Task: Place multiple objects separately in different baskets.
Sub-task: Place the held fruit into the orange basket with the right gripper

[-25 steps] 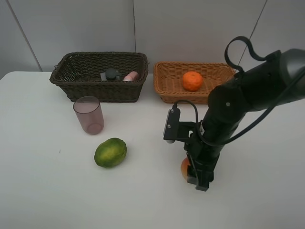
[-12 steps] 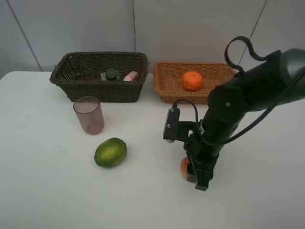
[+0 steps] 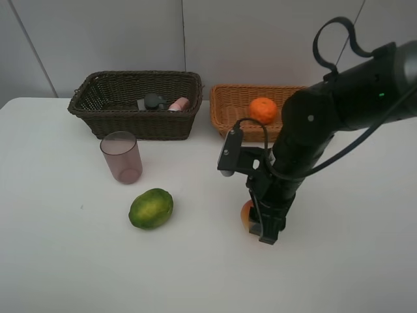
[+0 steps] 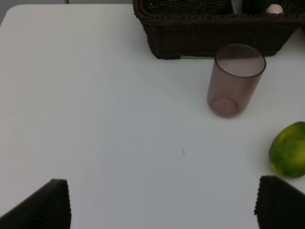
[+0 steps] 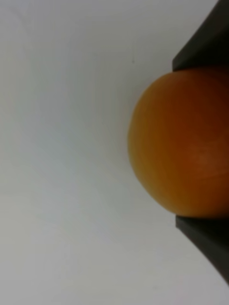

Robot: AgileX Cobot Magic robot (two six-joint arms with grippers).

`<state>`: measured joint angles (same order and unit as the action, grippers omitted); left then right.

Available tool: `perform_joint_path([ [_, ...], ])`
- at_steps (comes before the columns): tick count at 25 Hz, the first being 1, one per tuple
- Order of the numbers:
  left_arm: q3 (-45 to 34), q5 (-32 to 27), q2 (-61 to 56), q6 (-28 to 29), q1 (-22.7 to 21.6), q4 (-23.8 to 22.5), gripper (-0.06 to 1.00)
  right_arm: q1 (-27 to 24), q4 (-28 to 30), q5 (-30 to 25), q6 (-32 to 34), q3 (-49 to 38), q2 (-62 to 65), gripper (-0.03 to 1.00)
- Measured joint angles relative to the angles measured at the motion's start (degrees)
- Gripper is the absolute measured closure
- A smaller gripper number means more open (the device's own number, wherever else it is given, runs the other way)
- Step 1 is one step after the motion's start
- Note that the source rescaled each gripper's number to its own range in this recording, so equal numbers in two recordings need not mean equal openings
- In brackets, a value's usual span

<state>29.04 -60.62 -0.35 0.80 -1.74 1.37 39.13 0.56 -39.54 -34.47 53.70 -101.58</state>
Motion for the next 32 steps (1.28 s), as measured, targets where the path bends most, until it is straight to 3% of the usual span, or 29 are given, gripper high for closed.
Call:
perform_joint_path([
  [3,0.00,0.00,0.00,0.00,0.00,0.00,-0.06,-1.56,-0.56,-3.55,4.88,4.87,0.32,0.56],
  [11,0.00,0.00,0.00,0.00,0.00,0.00,-0.06,-8.52,0.63,-10.24,26.79,17.98,0.32,0.56],
  [18,0.00,0.00,0.00,0.00,0.00,0.00,-0.06,-12.86,10.88,-13.69,46.11,29.12,-0.66,0.56],
  [25,0.00,0.00,0.00,0.00,0.00,0.00,-0.06,-19.46,13.71,-13.79,51.19,39.06,-7.28,0.56],
  [32,0.00,0.00,0.00,0.00,0.00,0.00,-0.06,-24.44,13.65,-3.23,51.75,40.14,-13.62,0.56],
])
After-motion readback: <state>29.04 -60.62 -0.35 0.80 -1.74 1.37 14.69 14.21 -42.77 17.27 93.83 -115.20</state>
